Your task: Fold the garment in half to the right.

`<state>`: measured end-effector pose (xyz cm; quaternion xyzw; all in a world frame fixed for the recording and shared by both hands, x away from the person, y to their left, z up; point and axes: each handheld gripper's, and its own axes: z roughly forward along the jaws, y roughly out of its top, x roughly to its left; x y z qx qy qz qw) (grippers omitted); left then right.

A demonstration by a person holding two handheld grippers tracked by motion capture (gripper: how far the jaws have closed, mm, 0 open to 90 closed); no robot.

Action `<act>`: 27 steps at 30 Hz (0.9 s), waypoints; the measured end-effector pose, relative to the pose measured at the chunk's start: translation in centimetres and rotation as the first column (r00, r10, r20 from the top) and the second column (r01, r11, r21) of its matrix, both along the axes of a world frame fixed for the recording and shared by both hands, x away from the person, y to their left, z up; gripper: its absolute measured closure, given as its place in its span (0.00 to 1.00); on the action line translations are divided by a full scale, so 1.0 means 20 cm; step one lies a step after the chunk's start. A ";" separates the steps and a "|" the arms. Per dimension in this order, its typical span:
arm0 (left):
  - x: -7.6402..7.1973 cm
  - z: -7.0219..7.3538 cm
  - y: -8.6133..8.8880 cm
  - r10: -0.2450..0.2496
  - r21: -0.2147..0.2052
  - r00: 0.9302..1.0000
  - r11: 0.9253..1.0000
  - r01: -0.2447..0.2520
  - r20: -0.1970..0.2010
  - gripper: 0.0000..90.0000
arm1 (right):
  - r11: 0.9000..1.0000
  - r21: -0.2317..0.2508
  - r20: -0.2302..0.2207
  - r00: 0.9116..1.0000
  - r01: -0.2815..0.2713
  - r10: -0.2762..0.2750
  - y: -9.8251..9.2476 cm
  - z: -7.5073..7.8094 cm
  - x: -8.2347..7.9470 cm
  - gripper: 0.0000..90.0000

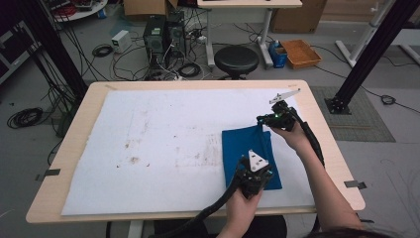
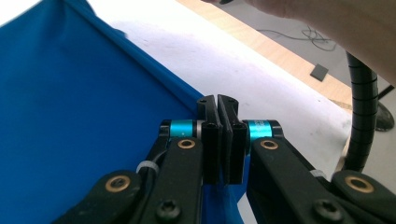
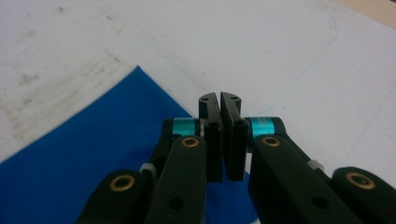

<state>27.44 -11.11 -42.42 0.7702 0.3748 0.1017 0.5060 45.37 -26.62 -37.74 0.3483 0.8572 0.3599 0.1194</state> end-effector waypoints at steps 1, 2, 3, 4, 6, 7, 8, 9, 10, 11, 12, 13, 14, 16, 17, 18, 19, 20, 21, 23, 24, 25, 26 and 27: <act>0.00 0.00 0.00 0.000 0.000 1.000 1.000 0.000 0.000 0.98 | 1.000 0.000 0.000 1.000 0.000 0.000 0.00 0.00 0.00 0.99; 0.01 -0.01 -0.02 -0.008 -0.001 1.000 1.000 0.008 -0.005 0.98 | 1.000 -0.021 -0.001 1.000 0.006 -0.006 -0.01 -0.01 0.00 0.99; 0.02 -0.02 -0.03 -0.014 0.004 1.000 1.000 0.014 -0.006 0.97 | 0.999 -0.041 -0.003 1.000 0.011 -0.011 -0.02 -0.02 0.01 0.98; 0.02 -0.03 -0.04 -0.018 0.001 1.000 1.000 0.018 -0.004 0.93 | 0.998 -0.063 -0.003 1.000 0.029 -0.029 -0.03 -0.03 0.01 0.98; 0.02 -0.04 -0.04 -0.049 -0.024 0.999 0.998 0.049 0.007 0.87 | 0.997 -0.074 0.011 0.999 0.038 -0.037 -0.04 -0.03 0.01 0.97; 0.01 -0.04 -0.04 -0.057 -0.027 0.998 0.998 0.058 0.021 0.81 | 0.996 -0.079 0.031 0.998 0.048 -0.046 -0.04 -0.04 0.01 0.96; 0.00 -0.03 -0.04 -0.062 -0.024 0.997 0.998 0.063 0.039 0.76 | 0.994 -0.085 0.044 0.997 0.070 -0.066 -0.05 -0.04 0.00 0.95; -0.01 -0.03 -0.03 -0.064 -0.019 0.997 0.998 0.065 0.053 0.71 | 0.988 -0.087 0.064 0.991 0.124 -0.119 -0.08 -0.04 -0.01 0.89; -0.02 -0.02 -0.02 -0.064 -0.019 0.996 0.998 0.065 0.064 0.71 | 0.986 -0.069 0.056 0.987 0.155 -0.151 -0.10 -0.04 -0.02 0.89; -0.02 0.01 0.03 -0.060 -0.020 0.995 0.998 0.062 0.085 0.70 | 0.983 -0.050 0.052 0.983 0.177 -0.174 -0.12 -0.03 -0.03 0.87; -0.02 0.01 0.03 -0.060 -0.020 0.995 0.998 0.062 0.085 0.70 | 0.983 -0.050 0.052 0.983 0.177 -0.174 -0.12 -0.03 -0.03 0.87; -0.02 0.02 0.05 -0.055 -0.026 0.994 0.998 0.057 0.091 0.69 | 0.977 -0.017 0.041 0.977 0.211 -0.211 -0.15 -0.02 -0.07 0.84; -0.02 0.04 0.09 -0.051 -0.032 0.994 0.998 0.054 0.095 0.68 | 0.977 -0.008 0.034 0.976 0.215 -0.215 -0.15 -0.02 -0.09 0.83; 0.00 0.07 0.17 -0.042 -0.037 0.995 0.998 0.046 0.096 0.67 | 0.977 0.008 0.034 0.976 0.214 -0.214 -0.16 -0.01 -0.12 0.82; 0.01 0.08 0.21 -0.034 -0.047 0.995 0.998 0.038 0.093 0.67 | 0.977 0.032 0.025 0.977 0.213 -0.214 -0.15 -0.02 -0.17 0.81; 0.02 0.09 0.26 -0.028 -0.044 0.995 0.999 0.032 0.093 0.67 | 0.976 0.028 0.015 0.976 0.215 -0.215 -0.14 -0.03 -0.20 0.80; 0.03 0.10 0.31 -0.016 -0.040 0.995 0.999 0.020 0.094 0.67 | 0.976 0.028 0.015 0.976 0.215 -0.215 -0.14 -0.03 -0.20 0.80; 0.04 0.11 0.36 -0.003 -0.035 0.996 0.999 0.006 0.091 0.66 | 0.974 0.030 -0.001 0.974 0.226 -0.226 -0.14 -0.05 -0.22 0.78; 0.05 0.12 0.42 0.013 -0.036 0.995 0.999 -0.009 0.096 0.66 | 0.973 0.040 -0.008 0.974 0.228 -0.228 -0.14 -0.06 -0.25 0.76; 0.10 0.15 0.53 0.071 -0.083 0.993 0.994 -0.064 0.090 0.66 | 0.970 0.068 -0.009 0.973 0.232 -0.232 -0.17 -0.10 -0.37 0.72; 0.13 0.17 0.57 0.086 -0.117 0.994 0.990 -0.077 0.073 0.66 | 0.970 0.068 -0.009 0.973 0.232 -0.232 -0.17 -0.10 -0.37 0.72; 0.14 0.19 0.62 0.090 -0.128 0.993 0.989 -0.080 0.072 0.65 | 0.971 0.084 0.000 0.975 0.223 -0.223 -0.19 -0.10 -0.45 0.71; 0.15 0.21 0.66 0.107 -0.116 0.990 0.989 -0.096 0.091 0.65 | 0.971 0.084 0.000 0.975 0.223 -0.223 -0.19 -0.10 -0.45 0.71; 0.16 0.22 0.70 0.126 -0.103 0.986 0.988 -0.115 0.112 0.64 | 0.972 0.090 0.012 0.976 0.217 -0.219 -0.20 -0.10 -0.50 0.71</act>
